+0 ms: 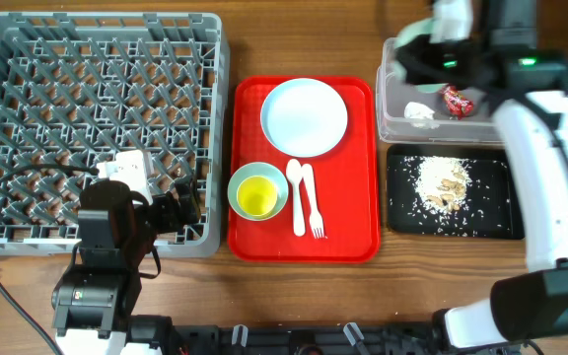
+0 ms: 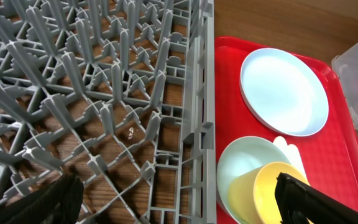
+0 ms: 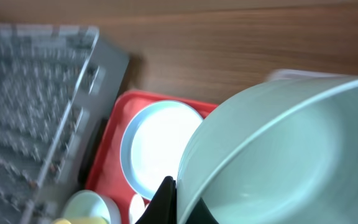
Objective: Sort waste into correct bins and load items into the dishwasher rack
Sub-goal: 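Set the emptied bowl onto the white plate with the right gripper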
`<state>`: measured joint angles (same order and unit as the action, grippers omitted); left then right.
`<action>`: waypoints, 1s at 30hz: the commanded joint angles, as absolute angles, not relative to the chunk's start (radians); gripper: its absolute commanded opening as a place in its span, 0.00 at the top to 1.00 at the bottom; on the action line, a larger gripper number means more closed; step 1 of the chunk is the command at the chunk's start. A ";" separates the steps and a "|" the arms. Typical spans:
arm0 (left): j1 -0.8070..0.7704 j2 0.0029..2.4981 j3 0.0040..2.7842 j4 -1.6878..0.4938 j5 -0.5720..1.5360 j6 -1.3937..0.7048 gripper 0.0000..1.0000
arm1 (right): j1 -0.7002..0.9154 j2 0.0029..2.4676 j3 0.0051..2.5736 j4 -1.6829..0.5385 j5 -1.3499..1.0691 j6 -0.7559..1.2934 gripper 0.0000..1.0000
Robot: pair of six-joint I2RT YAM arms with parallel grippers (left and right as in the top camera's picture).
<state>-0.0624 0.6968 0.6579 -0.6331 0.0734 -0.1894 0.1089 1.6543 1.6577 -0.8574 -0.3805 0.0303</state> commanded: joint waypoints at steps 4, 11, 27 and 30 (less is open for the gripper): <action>-0.060 0.695 0.673 -0.629 0.077 -0.198 0.00 | 0.414 1.765 1.675 -0.854 -0.191 -0.131 0.95; -0.060 0.695 0.673 -0.637 0.077 -0.198 0.00 | 0.500 2.037 1.674 -0.840 -0.230 -0.044 0.95; -0.060 0.695 0.673 -0.637 0.077 -0.198 0.00 | 0.493 1.886 1.691 -0.918 -0.349 0.057 0.49; -0.060 0.695 0.673 -0.637 0.077 -0.199 0.00 | 0.537 1.844 1.688 -1.064 -0.353 0.088 0.48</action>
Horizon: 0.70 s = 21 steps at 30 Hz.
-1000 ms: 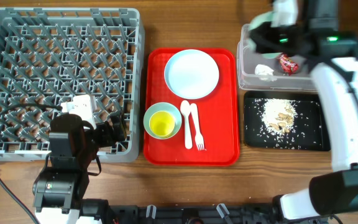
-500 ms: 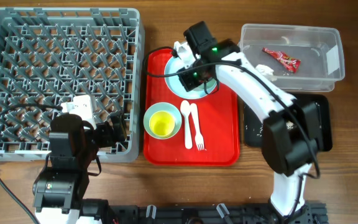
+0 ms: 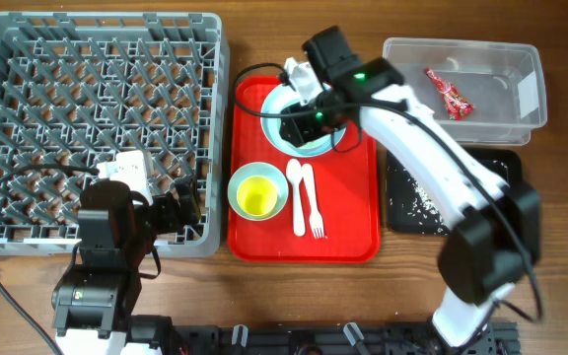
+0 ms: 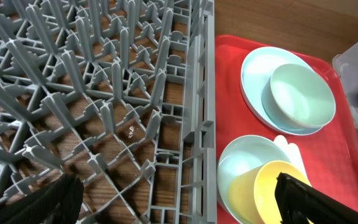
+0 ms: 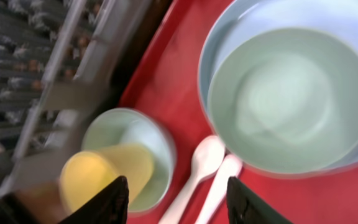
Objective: Sort waste into correct bins and load items into the dishwasher rack
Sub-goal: 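Set the emptied bowl onto the white plate with the right gripper, then grasp the yellow cup with the right gripper and lift it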
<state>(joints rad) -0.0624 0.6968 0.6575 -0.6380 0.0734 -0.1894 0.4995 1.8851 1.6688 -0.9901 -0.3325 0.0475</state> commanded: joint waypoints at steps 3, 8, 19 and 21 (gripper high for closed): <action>-0.060 0.695 0.673 -0.638 0.077 -0.198 0.00 | 0.588 1.848 1.634 -1.093 -0.352 0.123 0.48; -0.060 0.695 0.673 -0.639 0.078 -0.199 0.00 | 0.682 1.850 1.432 -0.935 -0.329 0.265 0.55; -0.060 0.695 0.673 -0.645 0.077 -0.198 0.00 | 0.699 1.855 1.297 -0.775 -0.285 0.414 0.95; -0.060 0.695 0.673 -0.645 0.078 -0.199 0.00 | 0.697 1.853 1.299 -0.775 -0.284 0.421 0.96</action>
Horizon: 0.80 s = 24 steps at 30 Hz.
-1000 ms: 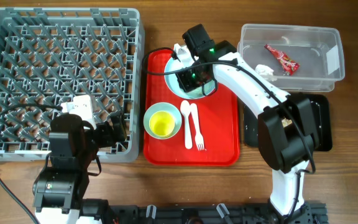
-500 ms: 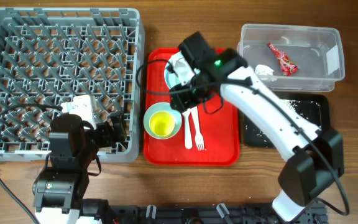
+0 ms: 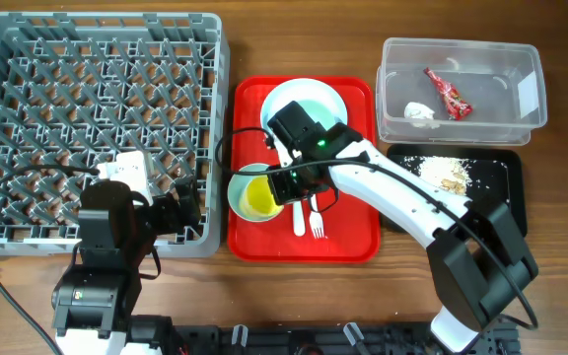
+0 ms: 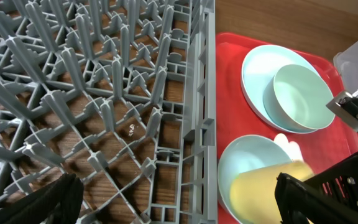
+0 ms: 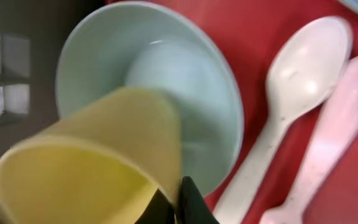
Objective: Sort waste into correct bins and load items into the dishwasher rack
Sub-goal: 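Grasp the yellow cup with the right gripper and lift it, then pass the yellow cup from the right gripper to the left gripper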
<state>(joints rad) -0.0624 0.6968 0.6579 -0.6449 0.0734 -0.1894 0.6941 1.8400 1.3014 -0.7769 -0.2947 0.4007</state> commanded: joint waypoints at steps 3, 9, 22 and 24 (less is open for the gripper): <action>-0.060 0.695 0.673 -0.648 0.078 -0.199 0.00 | 0.659 1.808 1.324 -0.801 -0.284 0.418 0.96; -0.060 0.700 0.673 -0.574 0.302 -0.353 0.00 | 0.392 1.525 1.340 -0.789 -0.372 0.414 0.96; -0.062 1.159 0.673 0.157 1.256 -0.541 0.00 | 0.261 1.556 1.333 -0.741 -1.021 0.289 0.96; -0.062 1.161 0.673 0.196 1.268 -0.549 0.00 | 0.261 1.556 1.333 -0.738 -1.086 0.288 0.96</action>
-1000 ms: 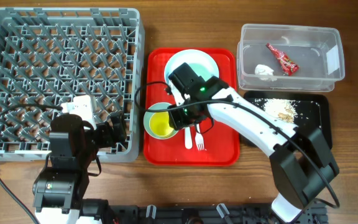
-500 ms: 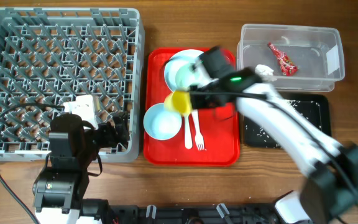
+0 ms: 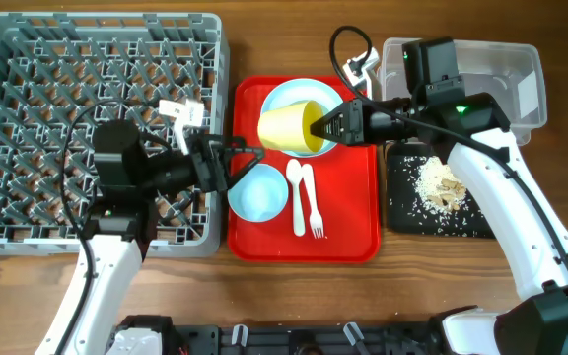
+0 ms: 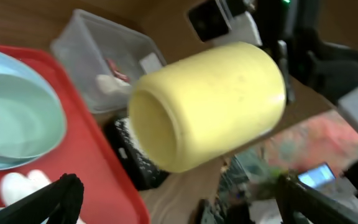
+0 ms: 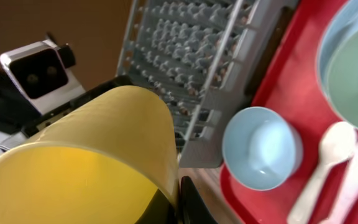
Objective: Sort waste into correct bins and load items into the dishwasher rack
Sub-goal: 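Pass the yellow cup from the right gripper to the left gripper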
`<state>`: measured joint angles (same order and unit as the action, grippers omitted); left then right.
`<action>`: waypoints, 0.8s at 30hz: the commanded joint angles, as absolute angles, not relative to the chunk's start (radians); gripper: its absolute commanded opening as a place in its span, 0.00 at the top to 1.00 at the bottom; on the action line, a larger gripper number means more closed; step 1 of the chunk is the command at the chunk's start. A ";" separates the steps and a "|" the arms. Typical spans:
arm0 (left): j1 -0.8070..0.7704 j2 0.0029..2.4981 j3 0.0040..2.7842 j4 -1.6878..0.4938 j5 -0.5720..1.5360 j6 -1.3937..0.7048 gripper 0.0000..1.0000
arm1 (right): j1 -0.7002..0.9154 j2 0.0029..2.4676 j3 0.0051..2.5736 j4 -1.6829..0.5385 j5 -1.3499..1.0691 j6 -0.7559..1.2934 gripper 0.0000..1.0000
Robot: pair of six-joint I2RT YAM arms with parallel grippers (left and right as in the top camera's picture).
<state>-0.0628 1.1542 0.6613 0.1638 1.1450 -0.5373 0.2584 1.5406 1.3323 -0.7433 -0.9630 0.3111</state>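
Note:
A yellow cup (image 3: 286,125) hangs on its side over the red tray (image 3: 348,237), with my right gripper (image 3: 316,126) shut on its rim (image 5: 166,168). In the left wrist view the cup's base (image 4: 210,102) faces the camera. My left gripper (image 3: 227,166) stands open at the tray's left edge, pointing at the cup, with nothing between its fingers (image 4: 61,193). Below the cup a pale green bowl (image 4: 14,127) rests on the light blue plate (image 3: 284,94). A blue bowl (image 3: 257,192), a white spoon (image 3: 297,192) and a fork (image 3: 315,207) lie on the tray.
The grey dishwasher rack (image 3: 67,89) fills the left side of the table. At the back right stands a clear bin (image 3: 526,59), partly hidden by my right arm. In front of it a black tray (image 3: 412,212) holds food crumbs (image 3: 442,187).
The yellow cup has left the blue bowl and now hangs sideways over the plate in my right gripper. My left arm has risen from the rack's front and turned toward the tray.
My right gripper first held the green bowl up by the clear bin. Then the bowl sat on the plate with the gripper open above it. Then the gripper was at the yellow cup in the blue bowl, and now holds it raised facing my left gripper.

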 commanded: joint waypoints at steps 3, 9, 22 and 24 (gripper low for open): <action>-0.072 1.161 0.673 0.259 1.268 -0.570 0.00 | 0.275 1.556 1.333 -0.724 -1.138 0.289 0.96; -0.121 1.161 0.673 0.367 1.266 -0.574 0.00 | 0.365 1.556 1.333 -0.712 -1.206 0.292 0.96; -0.122 1.160 0.673 0.438 1.267 -0.641 0.30 | 0.428 1.556 1.333 -0.689 -1.186 0.319 0.96; -0.122 1.161 0.673 0.438 1.267 -0.641 0.33 | 0.428 1.556 1.333 -0.689 -1.186 0.318 0.96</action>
<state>-0.1226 1.1538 0.6632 0.4423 1.3190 -0.6380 0.4099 1.5543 1.3323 -0.6933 -1.1320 0.3168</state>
